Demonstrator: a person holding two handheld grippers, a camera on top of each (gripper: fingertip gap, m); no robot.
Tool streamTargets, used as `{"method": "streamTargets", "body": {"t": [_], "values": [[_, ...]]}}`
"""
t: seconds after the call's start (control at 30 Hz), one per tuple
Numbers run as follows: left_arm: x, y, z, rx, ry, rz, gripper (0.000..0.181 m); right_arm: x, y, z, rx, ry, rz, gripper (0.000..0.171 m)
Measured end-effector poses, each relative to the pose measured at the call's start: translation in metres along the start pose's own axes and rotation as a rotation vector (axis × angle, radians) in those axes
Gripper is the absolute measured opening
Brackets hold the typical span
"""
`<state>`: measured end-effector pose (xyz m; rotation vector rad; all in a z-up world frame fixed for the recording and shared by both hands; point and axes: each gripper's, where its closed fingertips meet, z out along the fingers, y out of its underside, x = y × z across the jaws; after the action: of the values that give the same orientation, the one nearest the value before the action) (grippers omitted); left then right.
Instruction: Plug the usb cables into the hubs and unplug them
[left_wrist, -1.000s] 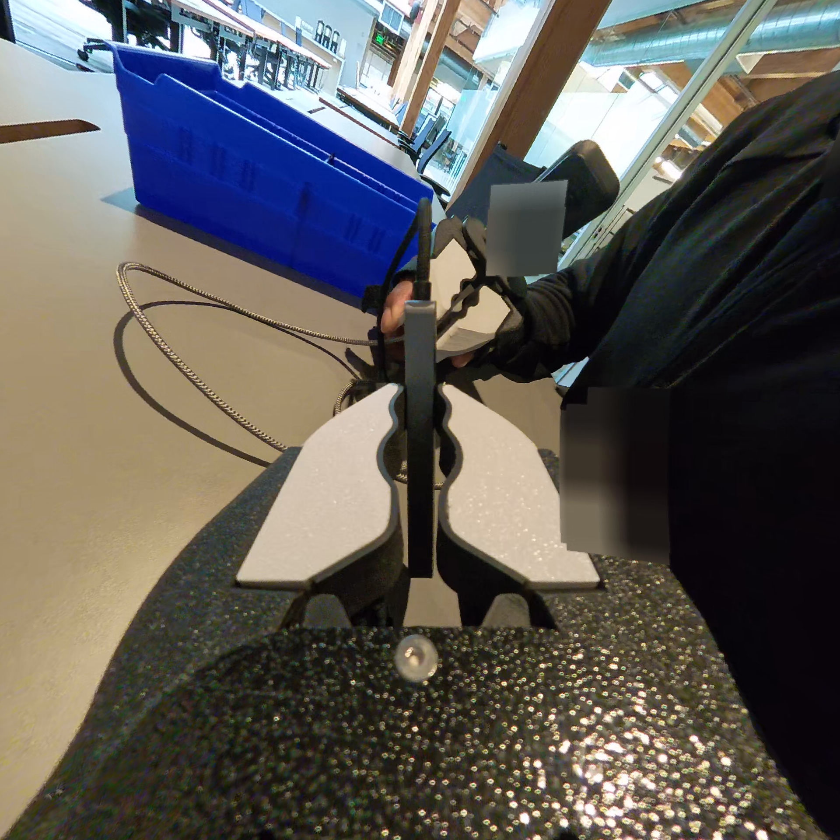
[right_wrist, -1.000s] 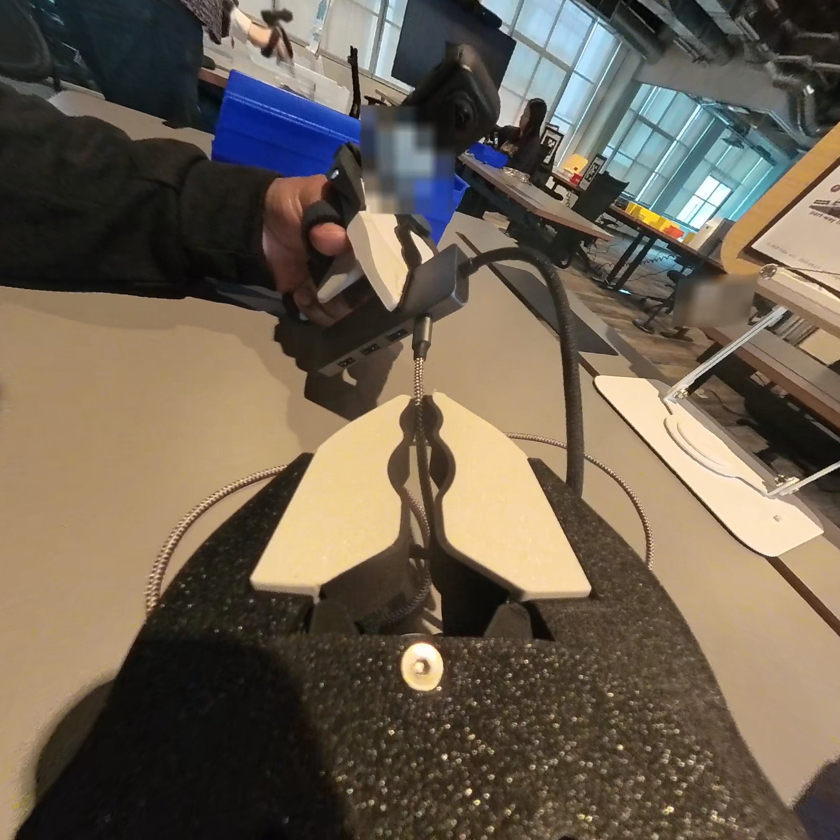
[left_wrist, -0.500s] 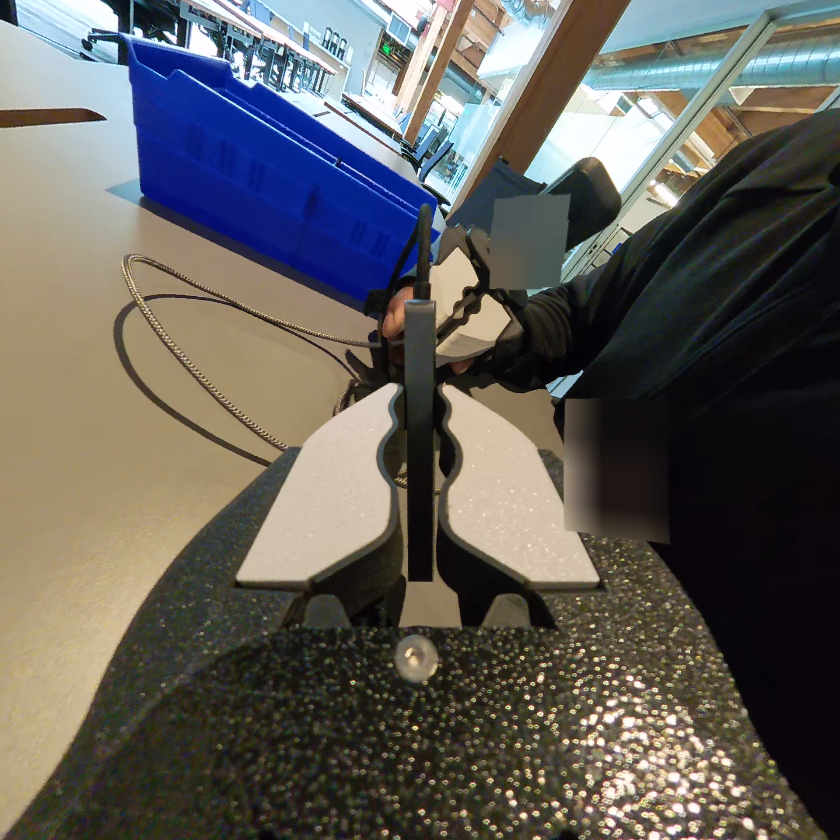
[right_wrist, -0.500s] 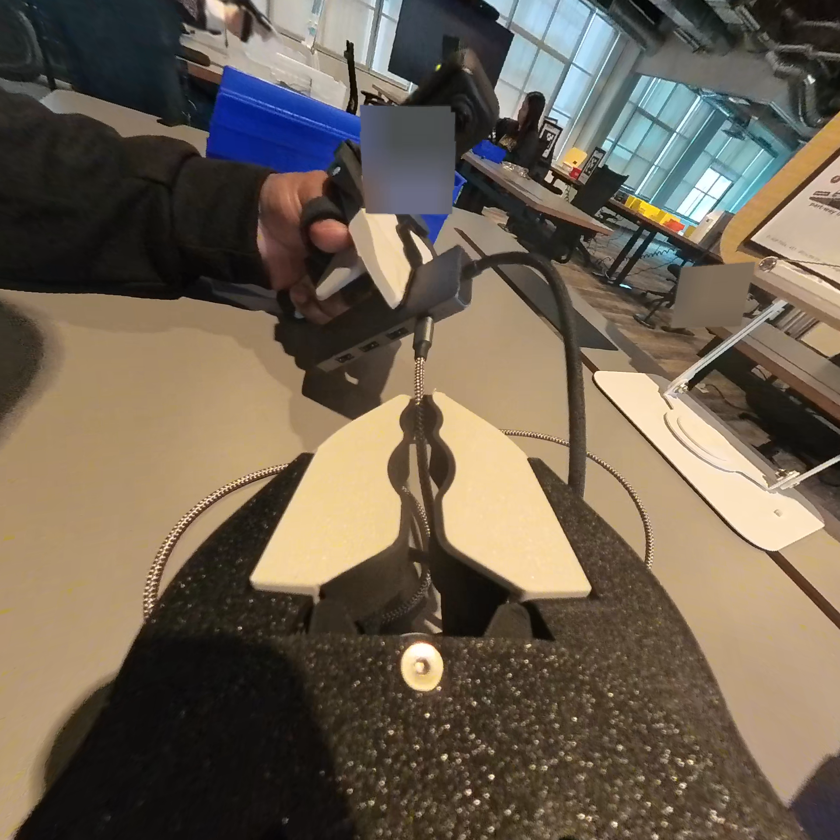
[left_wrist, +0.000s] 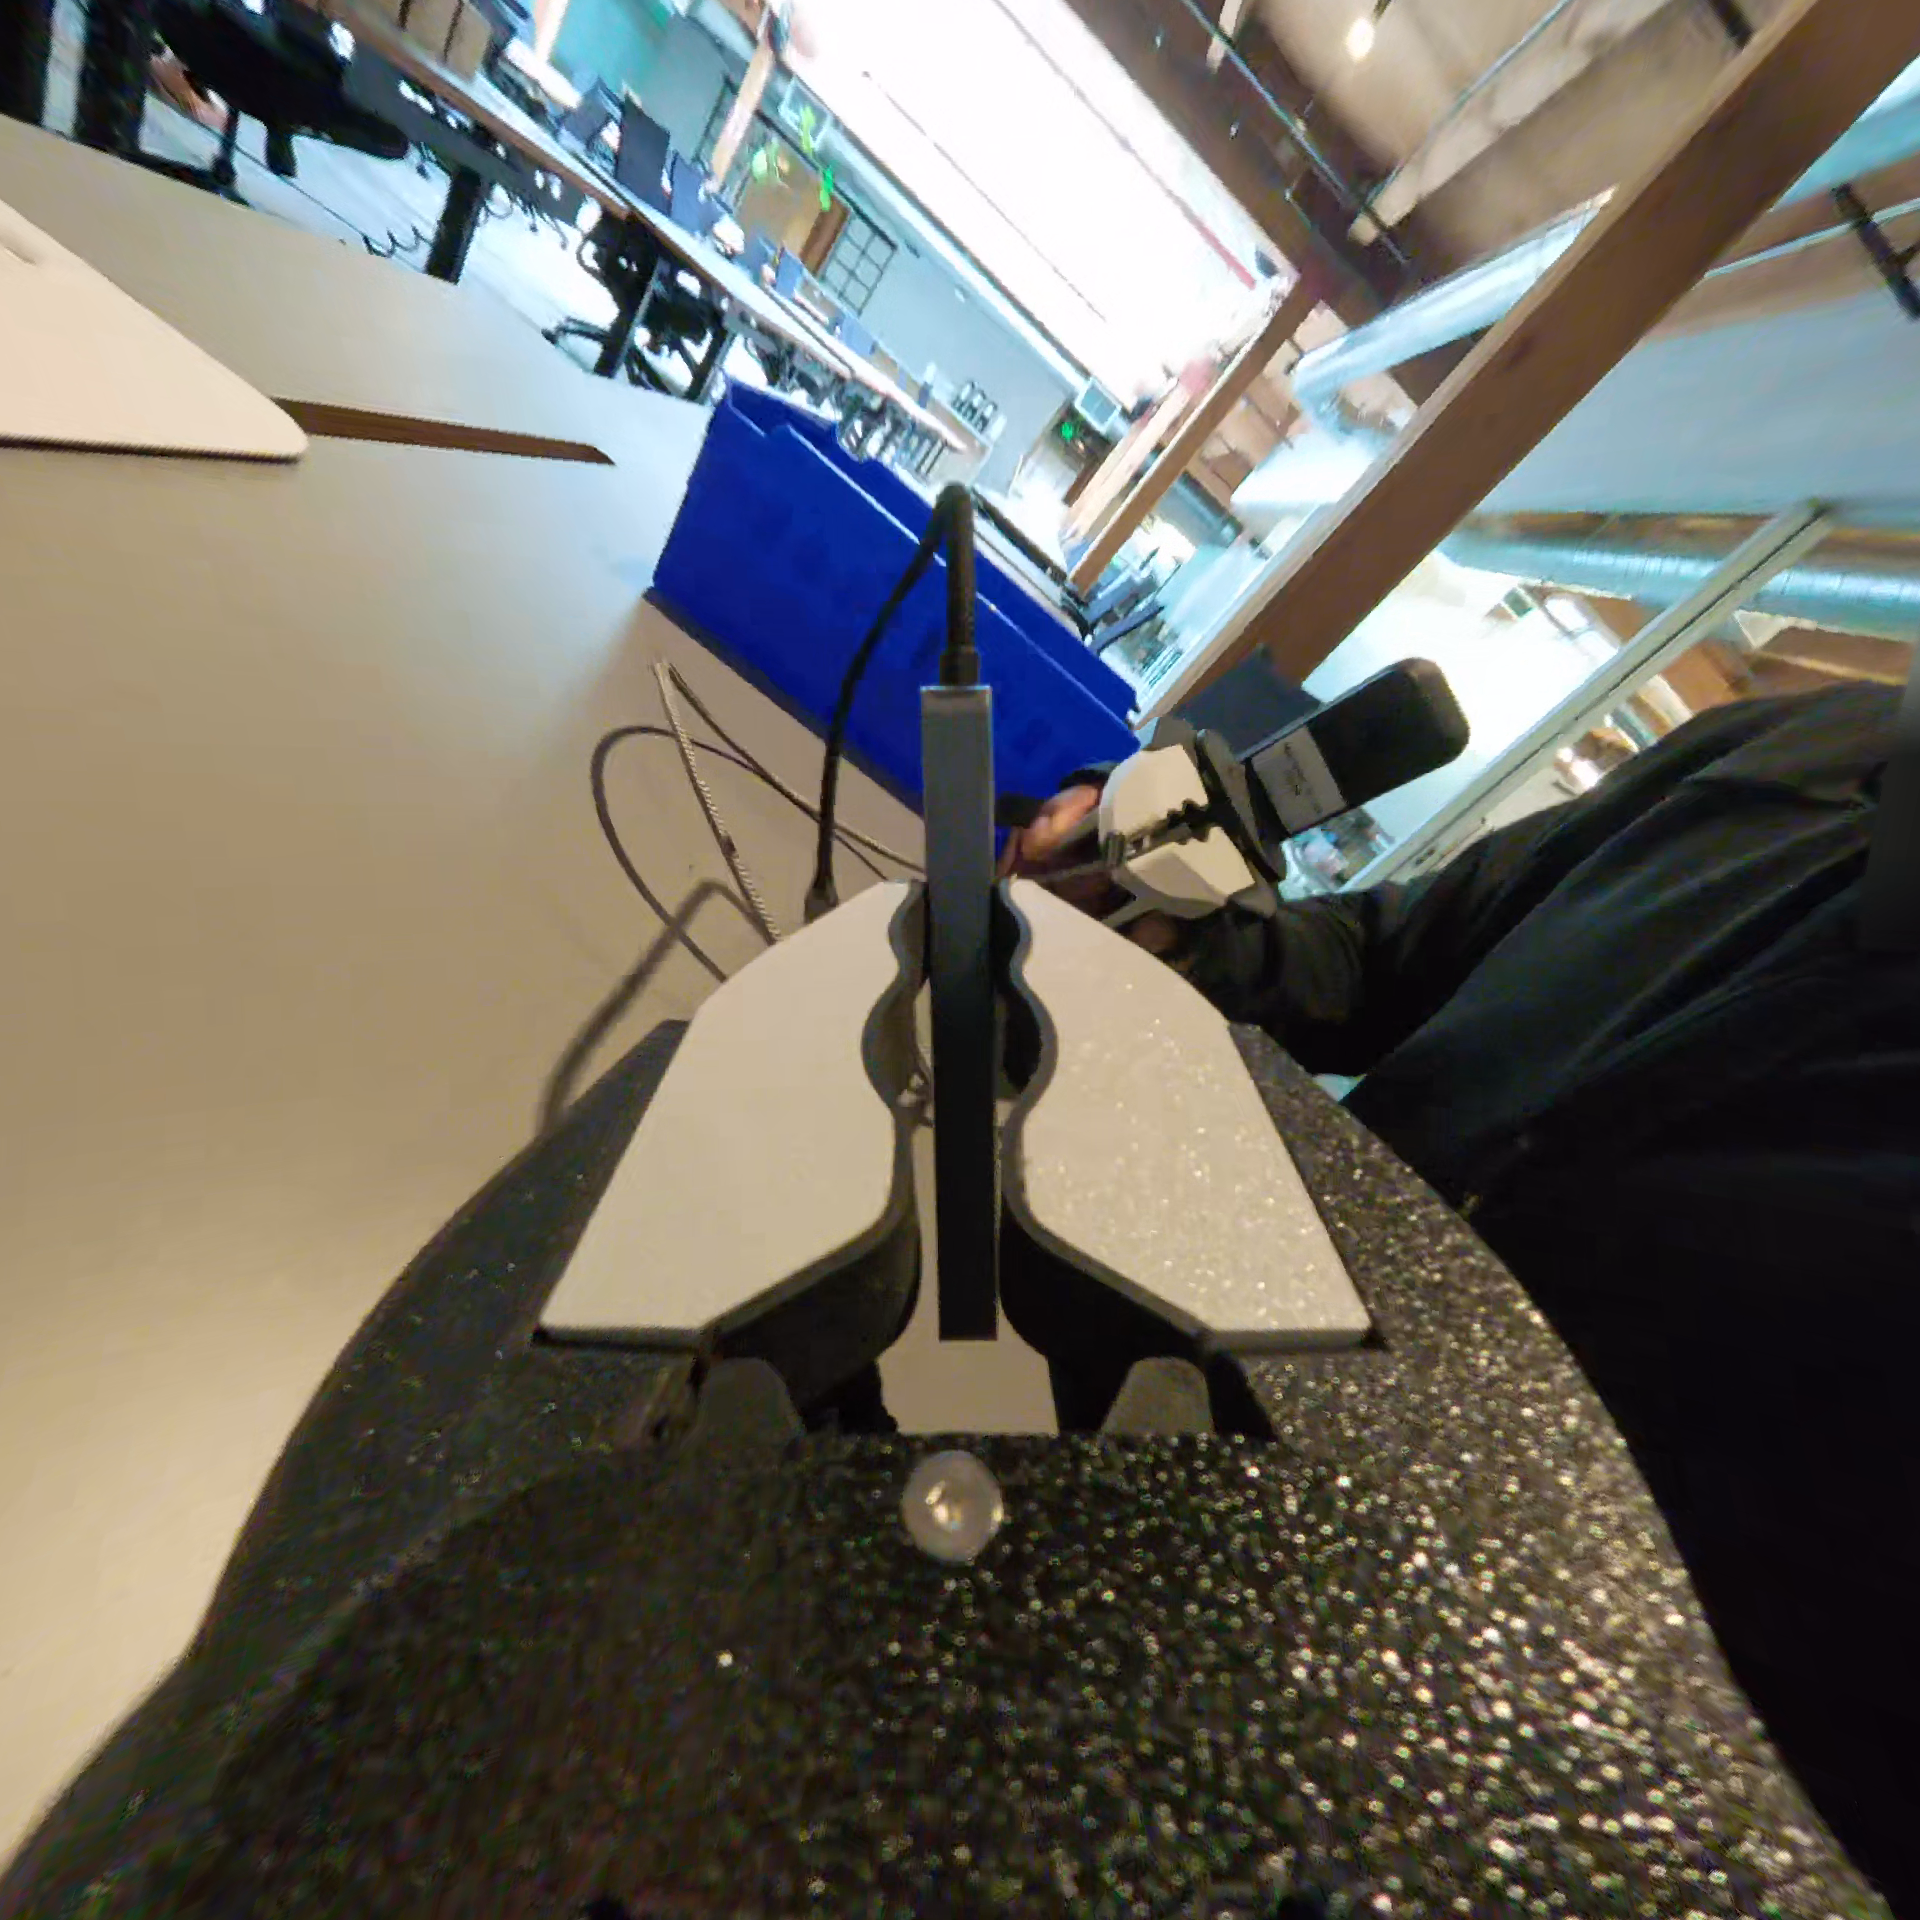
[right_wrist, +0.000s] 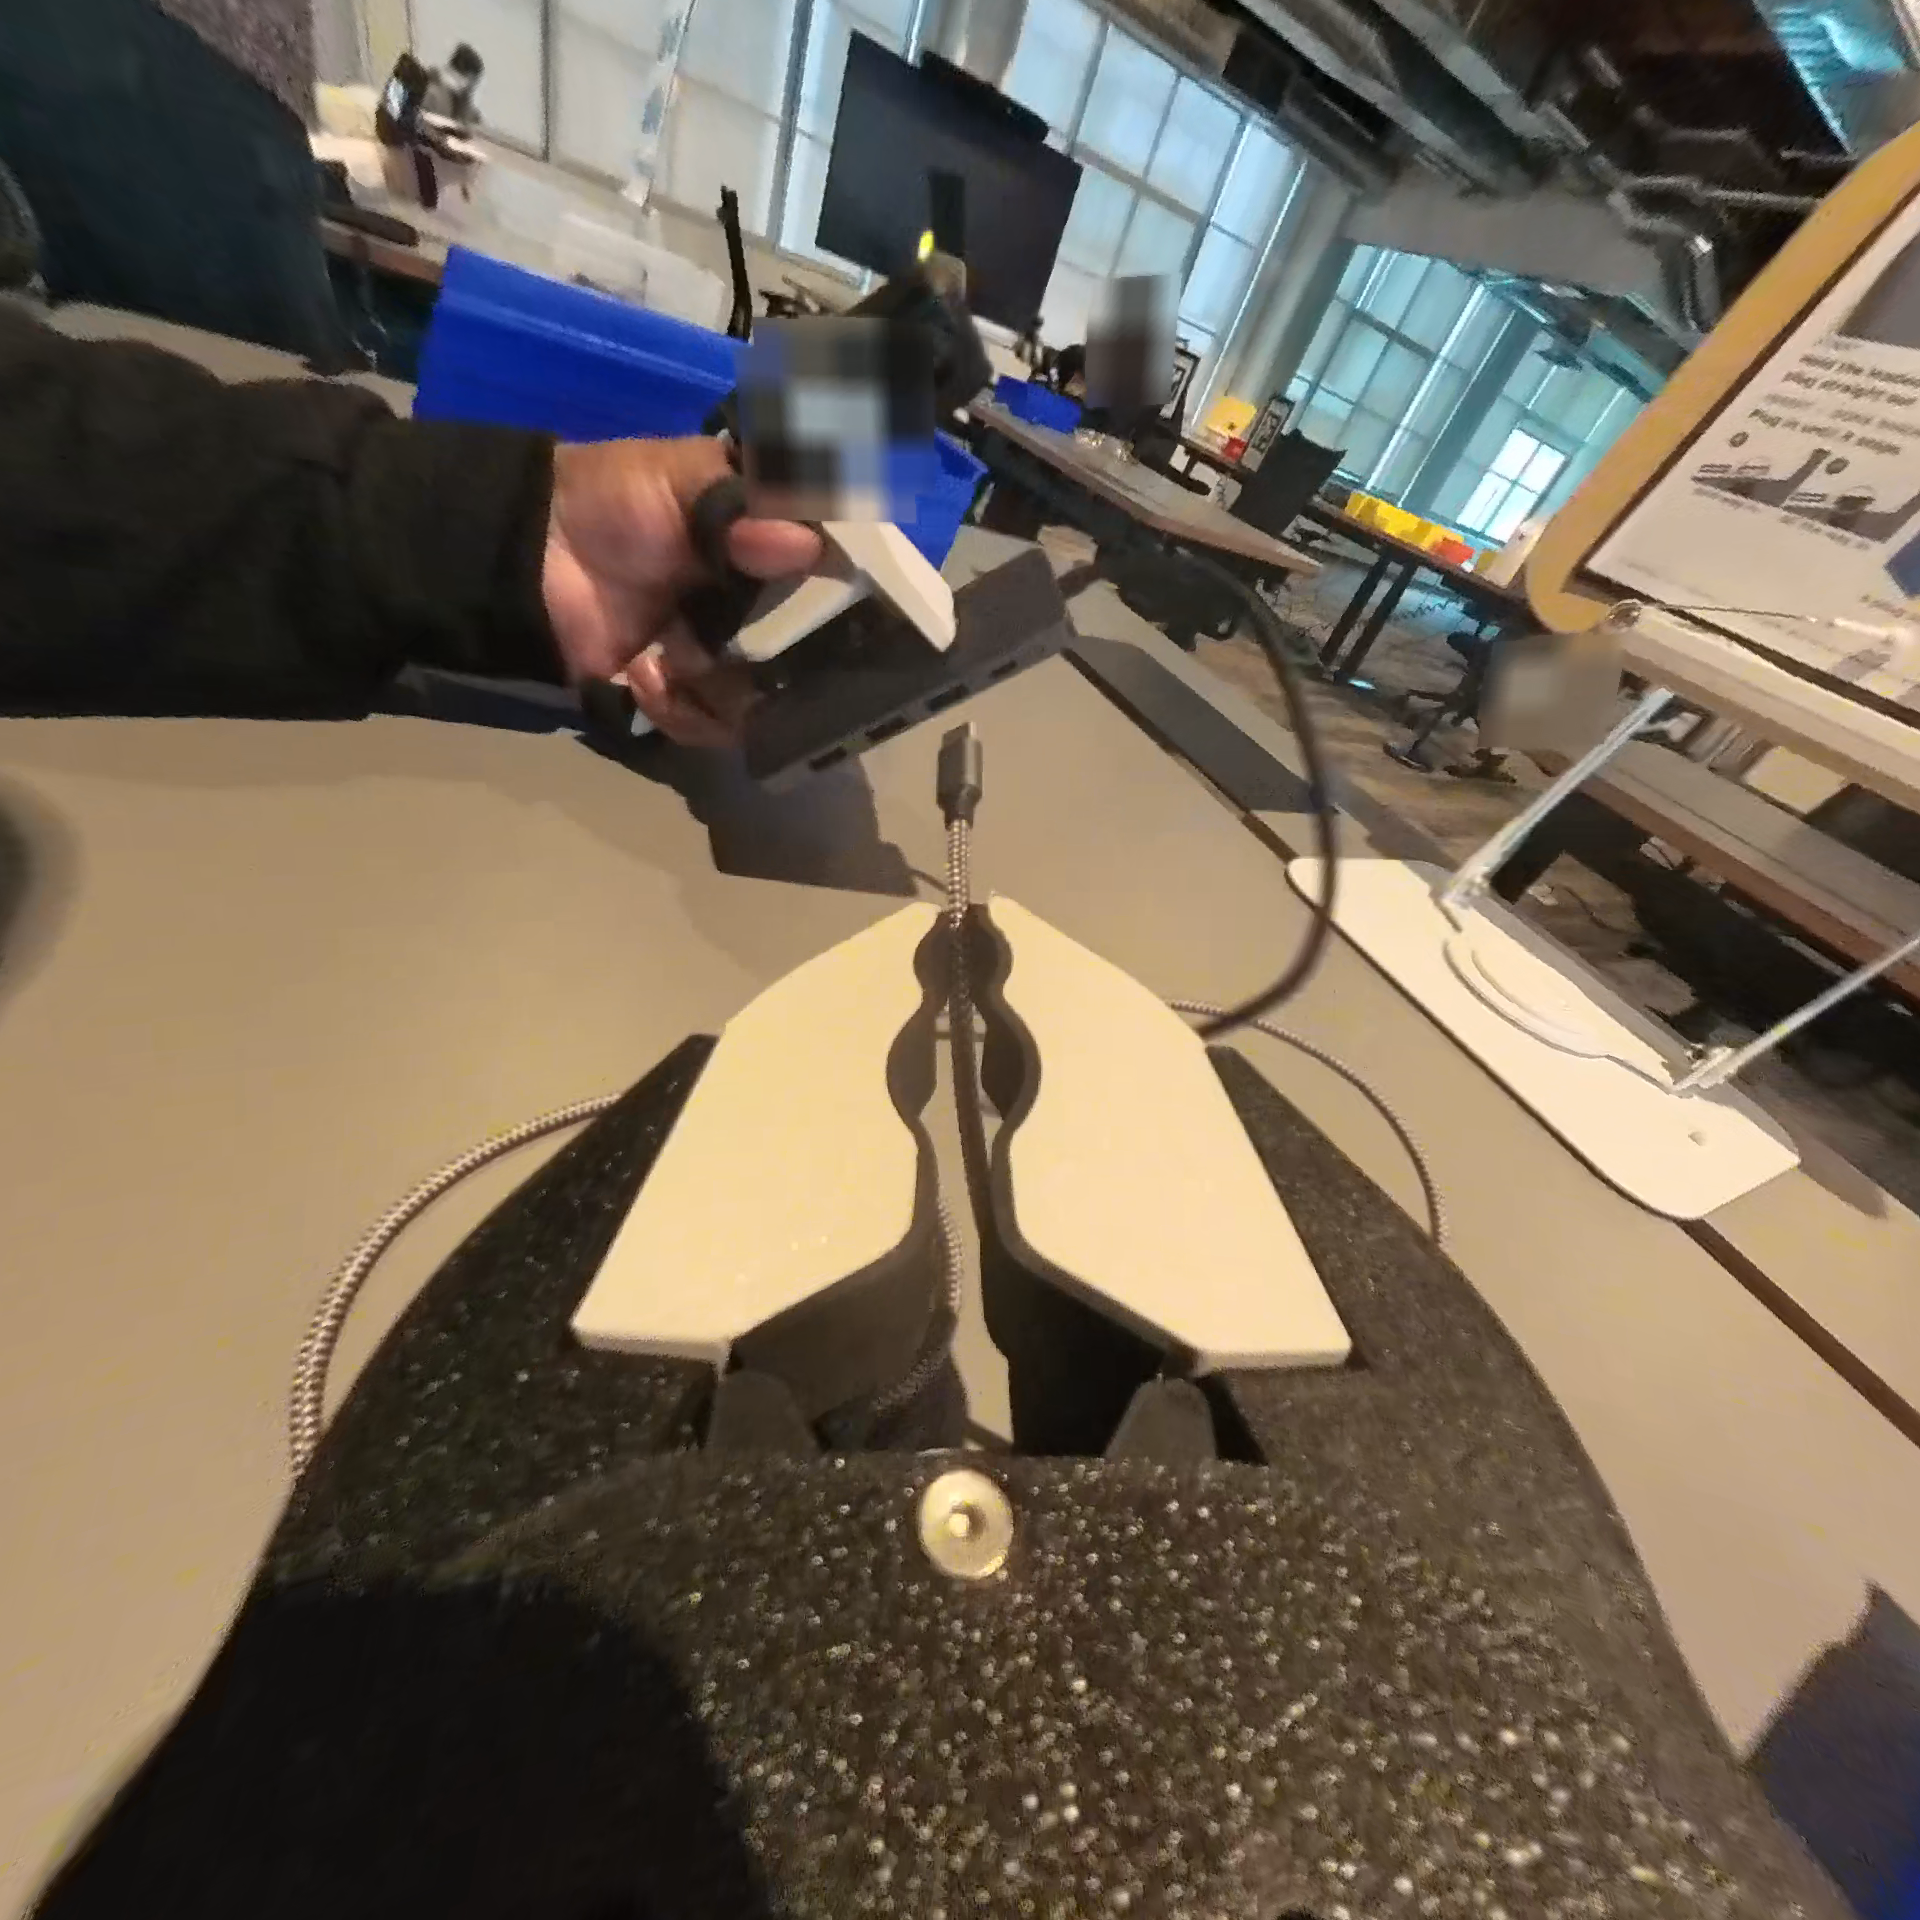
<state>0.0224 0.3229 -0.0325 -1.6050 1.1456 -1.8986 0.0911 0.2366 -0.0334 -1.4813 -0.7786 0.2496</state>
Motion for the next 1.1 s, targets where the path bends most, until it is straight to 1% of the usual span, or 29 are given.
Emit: {"method": "streamTargets", "body": {"t": [0.13, 0.23, 0.37, 0.53, 0.6, 0.7, 0.83, 1.03, 1.1], "values": [[-0.013, -0.003, -0.002, 0.028, -0.063, -0.038, 0.011, -0.001, -0.002, 0.001, -0.002, 0.008, -0.038, 0.003], [-0.014, -0.01, -0.005, 0.07, -0.082, -0.008, 0.011, -0.005, -0.005, 0.002, -0.017, 0.028, -0.117, 0.003], [-0.007, -0.03, -0.016, 0.213, -0.041, 0.056, 0.011, 0.006, 0.0, 0.002, -0.072, 0.102, -0.158, 0.003], [0.007, -0.057, -0.039, 0.448, 0.053, 0.115, 0.011, 0.028, 0.011, 0.0, -0.122, 0.188, -0.082, 0.003], [0.007, -0.062, -0.045, 0.496, 0.05, 0.114, 0.011, 0.035, 0.01, -0.002, -0.122, 0.216, -0.067, 0.003], [-0.01, -0.063, -0.047, 0.499, -0.077, 0.123, 0.011, 0.038, 0.001, -0.005, -0.104, 0.244, -0.09, 0.003], [-0.019, -0.065, -0.049, 0.519, -0.177, 0.136, 0.011, 0.038, -0.014, -0.009, -0.099, 0.302, -0.196, 0.003], [-0.024, -0.06, -0.04, 0.463, -0.23, 0.156, 0.011, 0.034, -0.027, -0.012, -0.097, 0.336, -0.285, 0.003], [-0.025, -0.057, -0.035, 0.428, -0.244, 0.167, 0.011, 0.031, -0.026, -0.01, -0.13, 0.309, -0.295, 0.003]]}}
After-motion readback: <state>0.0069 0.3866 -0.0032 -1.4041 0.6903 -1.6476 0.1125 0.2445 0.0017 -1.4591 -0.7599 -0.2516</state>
